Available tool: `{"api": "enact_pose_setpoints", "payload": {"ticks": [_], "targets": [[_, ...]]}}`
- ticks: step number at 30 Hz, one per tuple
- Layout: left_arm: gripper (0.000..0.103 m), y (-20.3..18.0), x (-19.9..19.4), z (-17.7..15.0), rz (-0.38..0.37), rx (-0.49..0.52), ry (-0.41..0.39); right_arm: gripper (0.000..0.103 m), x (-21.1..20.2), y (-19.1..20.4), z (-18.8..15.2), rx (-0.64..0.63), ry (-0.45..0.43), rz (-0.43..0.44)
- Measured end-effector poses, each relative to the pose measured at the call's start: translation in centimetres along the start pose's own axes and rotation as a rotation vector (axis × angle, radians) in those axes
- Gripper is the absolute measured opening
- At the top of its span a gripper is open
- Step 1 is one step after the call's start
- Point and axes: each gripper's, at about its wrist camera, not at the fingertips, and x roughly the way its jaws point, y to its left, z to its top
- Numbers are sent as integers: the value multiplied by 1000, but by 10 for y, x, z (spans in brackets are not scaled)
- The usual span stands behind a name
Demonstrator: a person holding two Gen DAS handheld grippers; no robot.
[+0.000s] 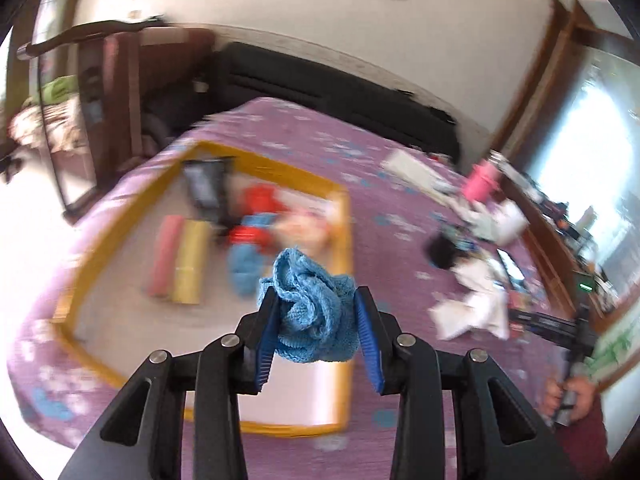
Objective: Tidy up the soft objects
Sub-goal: 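Carry both items over the tray and open both tools to drop them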
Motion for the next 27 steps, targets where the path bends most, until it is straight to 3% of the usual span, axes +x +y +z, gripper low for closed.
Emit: {"api": "enact_pose_setpoints", "payload": {"ticks": [6,10,12,14,15,17,21,27], "targets": [[36,60,13,6,176,-51,75,46,-47,14,-1,-11,-94,19],[37,87,48,20,245,-81,152,46,-61,57,-6,-92,-106,86],[44,95,62,29,283,-90,167,46,-62,80,-9,-135,-99,117],[65,97,71,36,313,-84,169,46,-61,113,-16,-195,-82,160],[68,99,74,39,319,-93,166,46,-60,122,-20,-213,-76,173],[74,100,73,39,288,-116,151,46,-54,154,-26,-271,-48,213],[74,97,48,24,174,-164,92,47,-32,212,-43,-364,29,277],[81,100,-13,5,141,-200,-40,47,2,294,-68,-490,117,351]]}}
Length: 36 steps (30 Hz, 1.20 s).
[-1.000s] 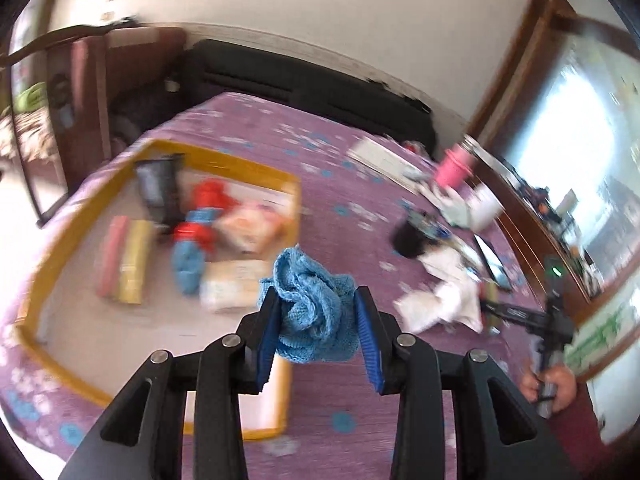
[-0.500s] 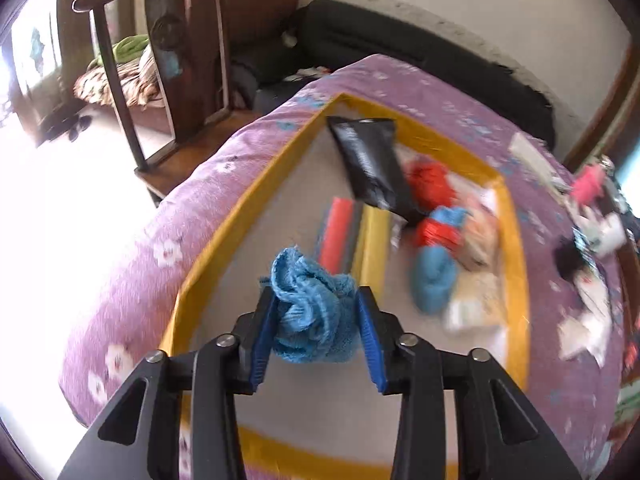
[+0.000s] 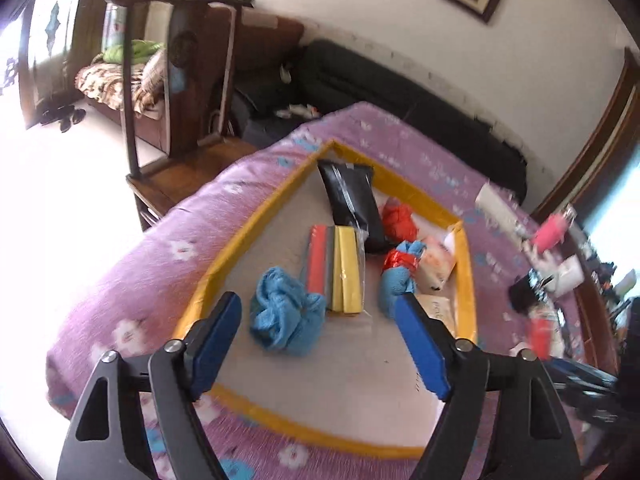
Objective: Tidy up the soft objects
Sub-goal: 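Carry both items over the tray and open both tools to drop them, then grasp the white cloth on the table with the left tool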
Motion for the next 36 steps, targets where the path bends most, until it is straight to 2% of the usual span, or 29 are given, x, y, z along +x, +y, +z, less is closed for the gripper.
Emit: {"api": "enact_pose_setpoints", "payload": {"ticks": [3,7,11,14,18,24,29,32,36], "targets": [[83,14,-20,-2,-1,-42,-38,47,28,34,8,-55,30,35],[83,33,-33,-5,9,-92,-54,48,62,58,17,-103,51,-2],[83,36,-31,-11,-1,-109,-45,62,74,50,20,-43,77,14],[83,33,-29,-15,-18,-111,-33,65,62,39,22,-19,49,4],[83,19,-30,-17,-51,-92,-27,72,29,13,20,39,-12,-27],[83,-23,-32,-29,-76,13,-14,73,-29,-53,-9,151,-86,-81],[83,-74,-27,-47,-122,149,21,80,-77,-129,-38,283,-158,-209],[83,-100,-20,-57,-150,202,55,80,-93,-172,-53,371,-185,-277],[83,-135,-15,-72,-177,286,87,80,-92,-196,-63,408,-186,-309]]}}
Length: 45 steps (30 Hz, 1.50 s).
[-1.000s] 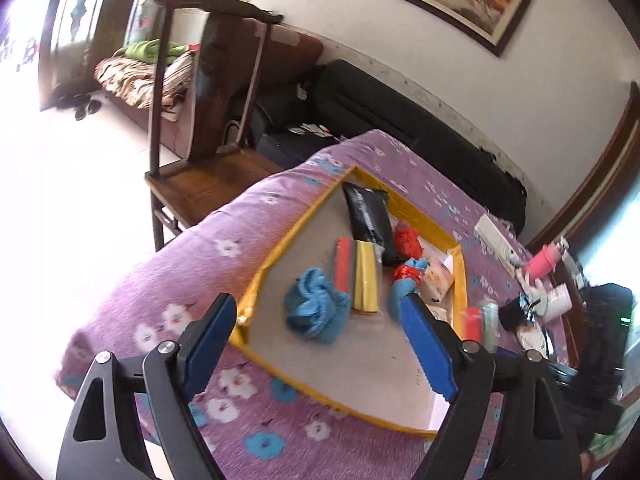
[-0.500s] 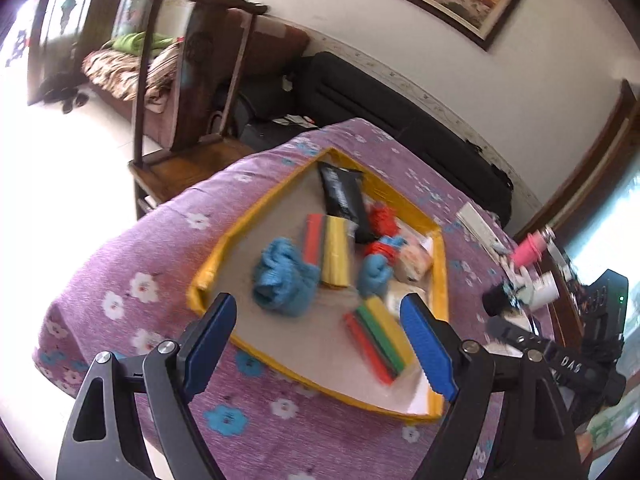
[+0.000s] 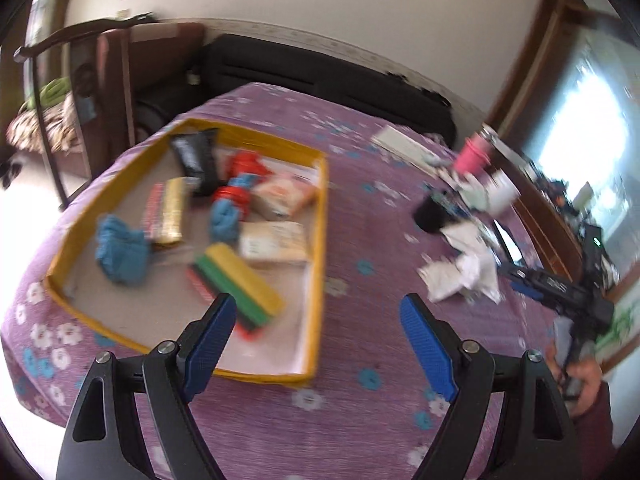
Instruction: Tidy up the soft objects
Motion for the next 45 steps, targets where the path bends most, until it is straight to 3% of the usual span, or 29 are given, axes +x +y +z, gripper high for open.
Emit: {"api": "enact_pose_setpoints", "payload": {"ticks": [4,9,15,17,19,23,27,28,29,30,33,39,45], "targets": [[83,-26,8,-4,-11,65,29,80,16,-5,-1,24,28,47],[83,-48,23,-7,-25,110,70,80,6,-25,9,101,-67,59],[83,-103,64,-6,-127,201,153,80,-16,-73,13,114,-239,-170],[83,-125,79,-5,-142,249,159,80,-16,-91,11,161,-249,-227],[83,-154,96,-2,-147,328,145,80,-17,-108,14,237,-244,-160],[83,-202,129,5,-114,448,110,80,-10,-120,13,286,-207,-130],[82,-226,175,8,-55,506,144,80,-3,-122,11,295,-173,-113],[68,-228,183,6,-52,513,165,80,-5,-123,9,295,-172,-111],[32,-226,187,4,-54,507,189,80,-5,-123,8,296,-169,-105],[21,-223,190,4,-73,491,222,80,-1,-123,9,297,-164,-99],[19,-204,171,8,-132,417,231,80,3,-123,9,295,-149,-92],[19,-143,79,24,-197,262,99,83,13,-122,9,287,-110,-86],[19,-83,26,22,-196,123,18,85,16,-110,9,232,-101,-125]]}}
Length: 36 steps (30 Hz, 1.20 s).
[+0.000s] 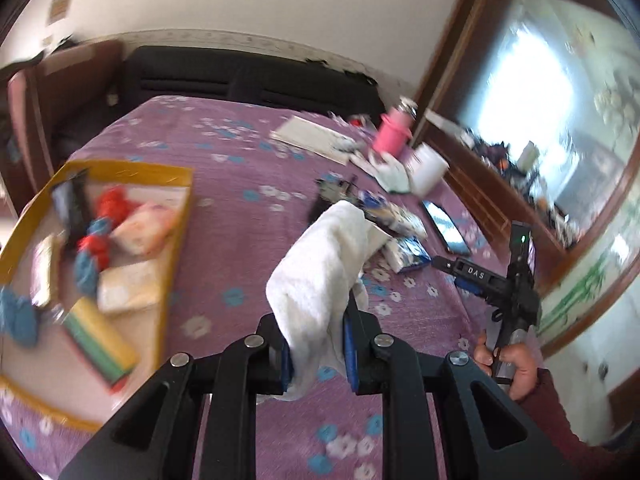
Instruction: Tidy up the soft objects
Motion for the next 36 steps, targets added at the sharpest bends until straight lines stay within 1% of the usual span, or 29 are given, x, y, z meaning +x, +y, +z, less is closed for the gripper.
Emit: {"api": "enact_pose_setpoints", "payload": {"ticks": [3,5,8,9,12,14,17,18,20,22,25,26,27,28,30,32,33,34,36], "targets": [[19,23,-17,-7,-18,-60,-17,85,-9,8,-1,-24,-22,-6],[19,34,-23,-8,-48,-90,-24,85,-17,18,-6,-63,-33,-10],[19,56,-27,-10,-155,-186,-29,86,-23,33,-12,-107,-4,17],[19,67,-29,-11,-207,-233,-27,86,-24,39,-14,-124,4,23],[19,85,-30,-16,-301,-329,-24,86,-27,52,-16,-163,7,12],[19,92,-34,-17,-318,-354,-29,86,-27,58,-14,-179,9,0],[19,99,-49,-18,-302,-354,-61,85,-25,62,-7,-187,24,-2],[19,101,-52,-18,-304,-354,-70,83,-24,63,-5,-180,32,8],[19,107,-57,-20,-326,-364,-85,77,-20,65,1,-137,77,84],[19,114,-56,-22,-352,-391,-82,76,-13,74,4,-96,123,168],[19,121,-47,-25,-433,-443,-57,76,2,96,1,-88,188,234],[19,122,-43,-26,-474,-462,-47,76,6,103,-1,-89,198,239],[19,121,-43,-27,-499,-469,-44,76,8,109,-3,-94,205,245],[19,120,-42,-28,-532,-472,-39,76,10,119,-8,-108,215,267],[29,114,-36,-28,-570,-461,-20,77,9,133,-16,-132,228,297],[66,109,-31,-29,-573,-455,-8,77,6,144,-24,-168,232,303],[73,108,-28,-31,-565,-465,-12,77,4,148,-27,-183,231,300],[77,109,-26,-32,-562,-473,-15,77,2,152,-30,-201,230,297],[77,112,-23,-35,-560,-485,-7,77,-5,154,-37,-232,221,287]]}}
